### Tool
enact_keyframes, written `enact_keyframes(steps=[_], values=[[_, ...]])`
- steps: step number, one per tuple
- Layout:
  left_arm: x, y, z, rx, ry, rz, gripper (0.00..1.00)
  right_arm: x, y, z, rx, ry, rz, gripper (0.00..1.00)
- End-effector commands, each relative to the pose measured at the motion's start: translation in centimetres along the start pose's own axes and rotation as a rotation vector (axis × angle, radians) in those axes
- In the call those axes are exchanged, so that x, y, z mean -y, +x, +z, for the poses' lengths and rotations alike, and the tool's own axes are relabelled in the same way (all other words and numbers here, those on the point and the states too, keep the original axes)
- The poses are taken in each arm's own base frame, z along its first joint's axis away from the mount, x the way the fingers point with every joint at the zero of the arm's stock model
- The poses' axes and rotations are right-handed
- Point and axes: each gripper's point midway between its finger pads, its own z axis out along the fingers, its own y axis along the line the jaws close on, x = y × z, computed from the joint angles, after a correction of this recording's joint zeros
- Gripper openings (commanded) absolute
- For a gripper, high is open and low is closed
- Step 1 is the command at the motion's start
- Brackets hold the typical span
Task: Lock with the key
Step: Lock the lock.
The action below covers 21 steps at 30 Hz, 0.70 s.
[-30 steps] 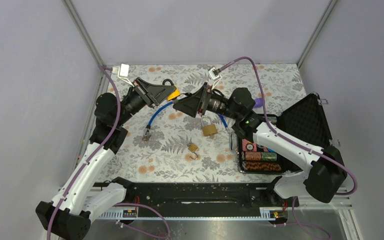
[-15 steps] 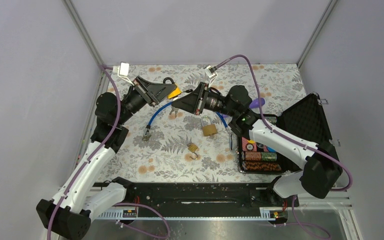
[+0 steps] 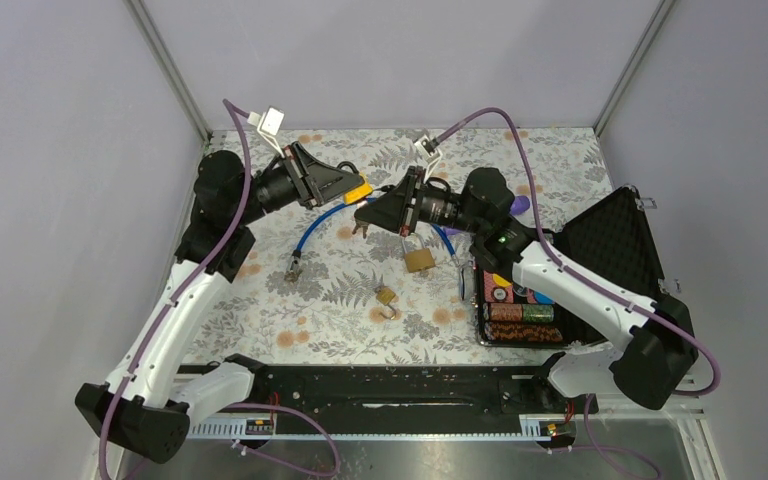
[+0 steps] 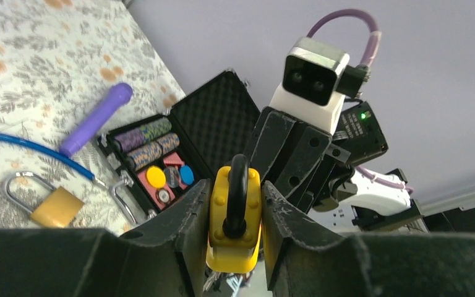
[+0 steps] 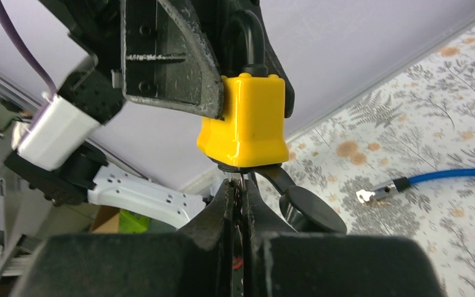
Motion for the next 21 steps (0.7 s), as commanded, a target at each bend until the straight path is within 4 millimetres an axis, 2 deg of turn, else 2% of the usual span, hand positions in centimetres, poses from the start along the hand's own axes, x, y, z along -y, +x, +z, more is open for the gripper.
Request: enact_keyframes(steps=[1, 6, 11, 21], values=[[1.9, -6.9, -1.2, 0.223, 0.014, 0.148, 0.0, -1.2, 5.0, -2.5, -0.249, -0.059, -0.022, 0.0], [1.0, -7.7, -2.0, 0.252, -0.011, 0.179, 0.0, -2.0, 5.7, -3.6, -0.297, -0.092, -0.004, 0.0], [0.7, -7.4, -2.3, 0.232, -0.006, 0.198, 0.0, -2.5, 6.0, -4.2, -0.332, -0.095, 0.004, 0.0], [-0.4, -6.0, -2.6, 0.193, -0.014, 0.203, 0.0, -3.7, 3.9, -3.9, -0.29, -0.06, 0.115, 0.0]])
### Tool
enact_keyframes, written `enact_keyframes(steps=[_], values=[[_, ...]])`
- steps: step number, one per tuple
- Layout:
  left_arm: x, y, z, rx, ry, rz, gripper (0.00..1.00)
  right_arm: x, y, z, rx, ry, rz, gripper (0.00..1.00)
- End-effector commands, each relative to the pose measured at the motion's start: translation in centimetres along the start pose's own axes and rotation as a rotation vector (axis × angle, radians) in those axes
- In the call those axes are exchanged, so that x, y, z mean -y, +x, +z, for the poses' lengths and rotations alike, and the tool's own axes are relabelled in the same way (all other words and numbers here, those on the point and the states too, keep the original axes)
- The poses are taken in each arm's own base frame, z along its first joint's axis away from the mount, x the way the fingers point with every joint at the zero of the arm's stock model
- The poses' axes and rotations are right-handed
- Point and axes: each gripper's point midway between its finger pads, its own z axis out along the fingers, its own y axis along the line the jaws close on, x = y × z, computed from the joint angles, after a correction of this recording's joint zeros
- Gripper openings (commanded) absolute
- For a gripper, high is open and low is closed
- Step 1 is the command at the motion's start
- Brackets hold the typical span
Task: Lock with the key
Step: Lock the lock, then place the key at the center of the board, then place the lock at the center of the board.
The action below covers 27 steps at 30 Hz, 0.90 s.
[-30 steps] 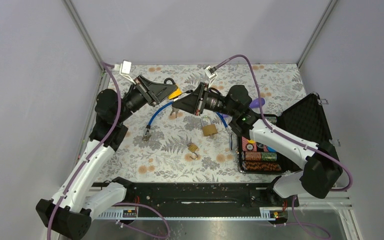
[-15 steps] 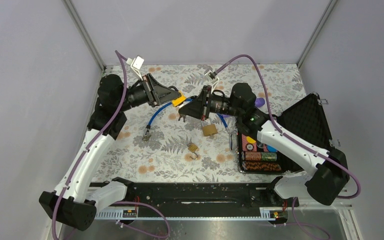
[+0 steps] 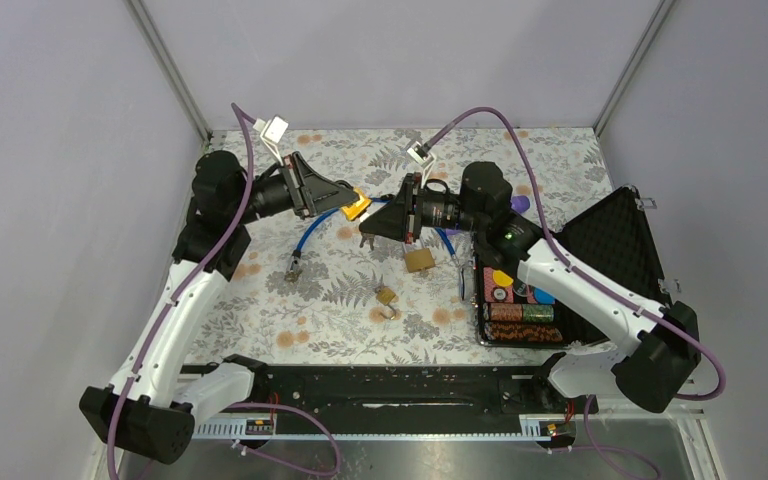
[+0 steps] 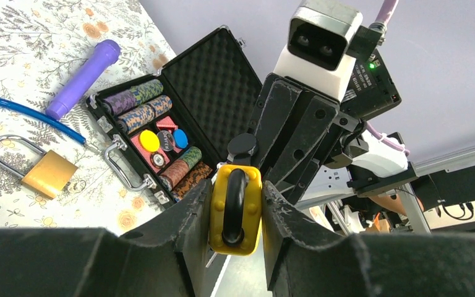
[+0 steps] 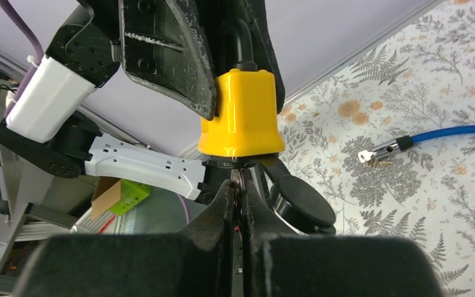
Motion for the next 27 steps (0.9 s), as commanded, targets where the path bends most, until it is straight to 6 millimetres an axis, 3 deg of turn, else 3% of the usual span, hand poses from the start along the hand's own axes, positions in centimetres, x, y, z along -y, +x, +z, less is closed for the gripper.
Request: enact_keyframes(steps=[1, 9, 12, 14, 20, 24, 27], values=[[1.1, -7.8, -2.3, 0.329, -0.048, 0.245, 0.0, -3.9, 1.7, -2.2, -0.136, -0.097, 0.147, 0.0], [2.0, -7.8, -3.1, 0.33, -0.024, 0.264, 0.0, -4.7, 0.8, -2.4, -0.119, -0.106, 0.203, 0.0], [2.2, -6.5, -2.3, 0.273, 0.069, 0.187, 0.08, -4.7, -0.5, -1.8, -0.064, -0.117, 0.209, 0.0], [1.7, -5.9, -2.1, 0.262, 0.087, 0.164, 0.06, -4.6, -1.0, -1.3, -0.048, -0.127, 0.217, 0.0], [-2.0, -7.2, -2.4, 0.338, -0.112, 0.139, 0.0, -2.1, -0.4, -1.1, -0.037, -0.012, 0.192, 0.0], [-8.2, -8.3, -1.8, 0.37, -0.327, 0.061, 0.0, 1.9, -0.1, -1.0, -0.031, 0.164, 0.165, 0.0], [-13.1, -9.4, -1.1, 0.385, -0.463, 0.026, 0.0, 6.7, -0.2, -0.9, -0.029, 0.313, 0.182, 0.0]])
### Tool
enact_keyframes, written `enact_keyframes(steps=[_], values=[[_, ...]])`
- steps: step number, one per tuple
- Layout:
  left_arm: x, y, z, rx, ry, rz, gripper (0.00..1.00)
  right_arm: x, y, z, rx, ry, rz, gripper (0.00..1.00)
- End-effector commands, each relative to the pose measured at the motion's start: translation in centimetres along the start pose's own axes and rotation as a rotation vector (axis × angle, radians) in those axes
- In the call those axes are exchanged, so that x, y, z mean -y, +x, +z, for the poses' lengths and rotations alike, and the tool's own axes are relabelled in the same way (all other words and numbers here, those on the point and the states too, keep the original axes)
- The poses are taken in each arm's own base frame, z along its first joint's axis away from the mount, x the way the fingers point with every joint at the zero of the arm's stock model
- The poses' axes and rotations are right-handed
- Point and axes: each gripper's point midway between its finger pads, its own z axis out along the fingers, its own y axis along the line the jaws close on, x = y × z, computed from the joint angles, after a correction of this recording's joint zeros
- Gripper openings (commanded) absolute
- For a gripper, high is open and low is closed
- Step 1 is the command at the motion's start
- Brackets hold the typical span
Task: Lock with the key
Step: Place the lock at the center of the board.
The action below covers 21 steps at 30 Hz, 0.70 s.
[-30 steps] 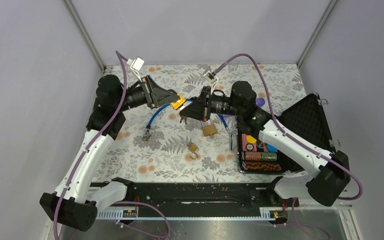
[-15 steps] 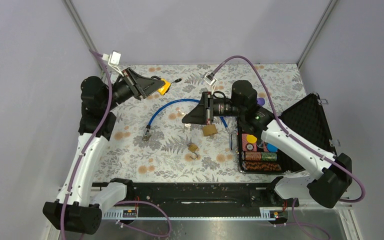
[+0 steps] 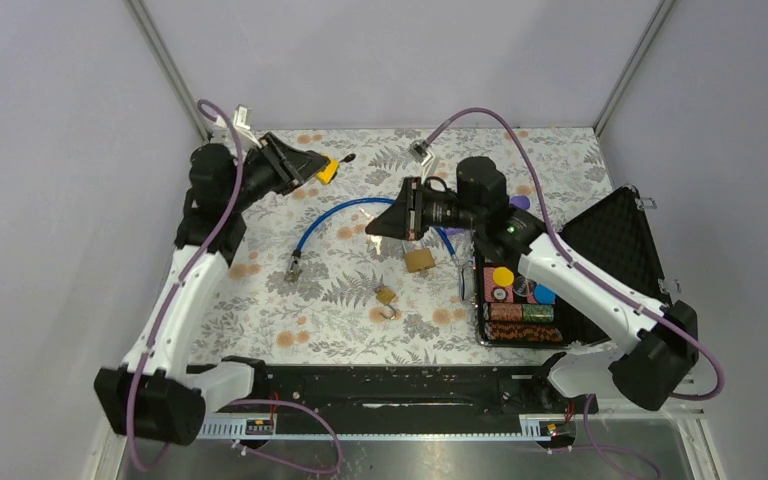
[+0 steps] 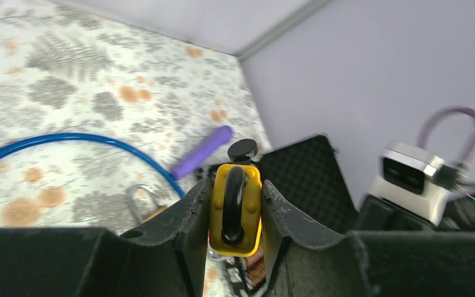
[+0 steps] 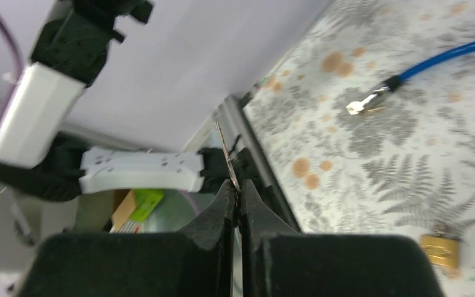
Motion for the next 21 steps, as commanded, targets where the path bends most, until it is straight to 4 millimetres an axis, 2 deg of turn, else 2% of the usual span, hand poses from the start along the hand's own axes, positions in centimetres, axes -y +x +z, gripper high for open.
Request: enact_keyframes(steps=[1, 3, 7, 11, 14, 16, 18, 21], values=[[-6.4, -3.2, 3.1, 0.11, -0.246, 0.023, 0.0, 6.5, -3.3, 0.7, 0.066, 0.233, -0.013, 0.0], [-9.3, -3.4, 4.8, 0.116, -0.315, -0.006, 0.0, 10.5, -4.6, 1.6, 0.077, 0.315, 0.029, 0.0], [-12.9, -3.9, 9.2, 0.139, -0.294, -0.029, 0.0, 17.6, -7.1, 3.3, 0.098, 0.478, 0.035, 0.0], [-17.4, -2.8, 13.4, 0.099, -0.302, -0.048, 0.0, 23.9, -8.8, 5.3, 0.114, 0.611, 0.02, 0.0], [-21.3, -0.9, 16.5, 0.045, -0.306, -0.108, 0.0, 28.0, -9.6, 6.5, 0.14, 0.689, 0.032, 0.0], [-22.8, 0.2, 18.2, 0.016, -0.29, -0.139, 0.0, 30.6, -10.1, 6.7, 0.174, 0.745, 0.069, 0.0], [-24.1, 1.5, 19.7, -0.011, -0.289, -0.164, 0.0, 33.0, -10.4, 6.4, 0.209, 0.787, 0.134, 0.0], [-24.5, 3.8, 21.9, -0.058, -0.266, -0.189, 0.0, 35.7, -10.3, 6.0, 0.234, 0.815, 0.224, 0.0]])
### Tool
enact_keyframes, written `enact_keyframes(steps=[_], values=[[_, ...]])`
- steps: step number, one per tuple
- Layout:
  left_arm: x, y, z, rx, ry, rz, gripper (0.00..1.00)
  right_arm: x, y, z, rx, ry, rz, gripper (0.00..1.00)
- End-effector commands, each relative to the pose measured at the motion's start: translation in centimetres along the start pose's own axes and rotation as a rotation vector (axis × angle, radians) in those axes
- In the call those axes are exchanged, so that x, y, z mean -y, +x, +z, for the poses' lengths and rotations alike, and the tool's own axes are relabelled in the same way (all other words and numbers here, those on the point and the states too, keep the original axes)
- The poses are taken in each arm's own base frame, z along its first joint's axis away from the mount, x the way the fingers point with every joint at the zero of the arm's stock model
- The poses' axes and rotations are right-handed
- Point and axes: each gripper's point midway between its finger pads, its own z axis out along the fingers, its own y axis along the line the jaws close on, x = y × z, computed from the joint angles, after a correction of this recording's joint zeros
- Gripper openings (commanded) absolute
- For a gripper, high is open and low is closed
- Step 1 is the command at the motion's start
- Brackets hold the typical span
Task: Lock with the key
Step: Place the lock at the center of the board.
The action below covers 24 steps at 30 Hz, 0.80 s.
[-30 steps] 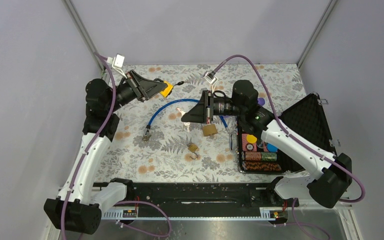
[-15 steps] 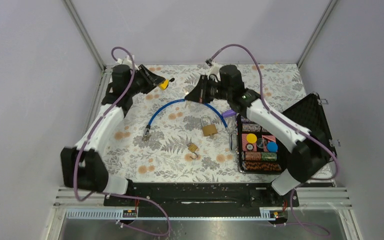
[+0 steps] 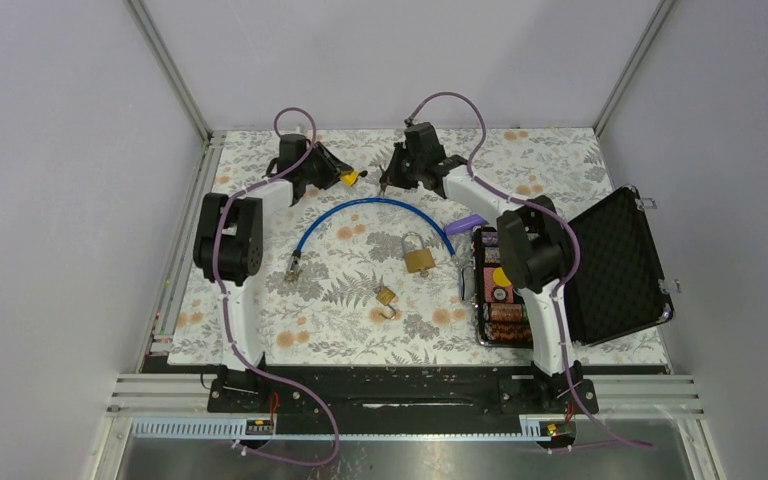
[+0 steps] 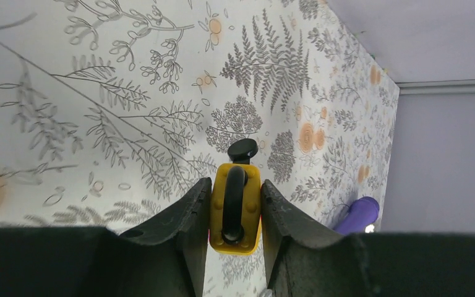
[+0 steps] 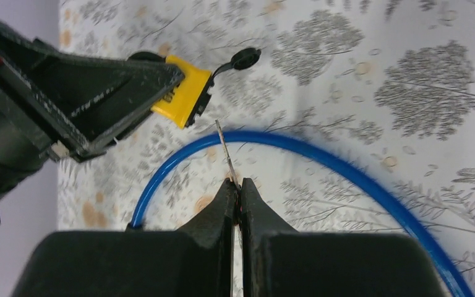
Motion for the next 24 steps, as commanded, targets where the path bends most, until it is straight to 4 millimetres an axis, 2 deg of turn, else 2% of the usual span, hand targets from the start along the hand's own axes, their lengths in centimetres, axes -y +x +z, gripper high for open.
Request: enact_keyframes(steps=[1, 4, 6, 10, 14, 19, 22, 24], values=[[6.8, -0.6, 2.2, 0.027, 0.213, 0.036, 0.0, 2.9, -3.9, 1.1, 0.096, 0.071, 0.134, 0.0], [8.1, 1.3, 4.4, 0.007, 0.25, 0.012, 0.01, 5.0, -3.6, 2.1, 0.079, 0.094, 0.195, 0.0], [8.6, 2.3, 5.6, 0.007, 0.267, -0.009, 0.05, 6.4, -3.6, 2.4, 0.073, 0.111, 0.25, 0.0], [8.7, 3.6, 7.7, 0.013, 0.252, -0.064, 0.09, 9.3, -3.6, 2.6, 0.064, 0.155, 0.365, 0.02], [8.2, 4.2, 8.6, 0.018, 0.222, -0.08, 0.15, 11.7, -3.0, 2.4, 0.041, 0.253, 0.409, 0.03], [6.9, 6.0, 9.4, -0.048, 0.186, -0.096, 0.35, 12.9, -1.4, 3.1, -0.049, 0.295, 0.443, 0.06], [6.2, 6.7, 9.4, -0.08, 0.163, -0.089, 0.57, 13.0, -0.7, 3.6, -0.092, 0.297, 0.446, 0.1], [5.8, 6.9, 9.2, -0.083, 0.141, -0.052, 0.71, 12.9, -0.9, 3.5, -0.099, 0.295, 0.425, 0.16]])
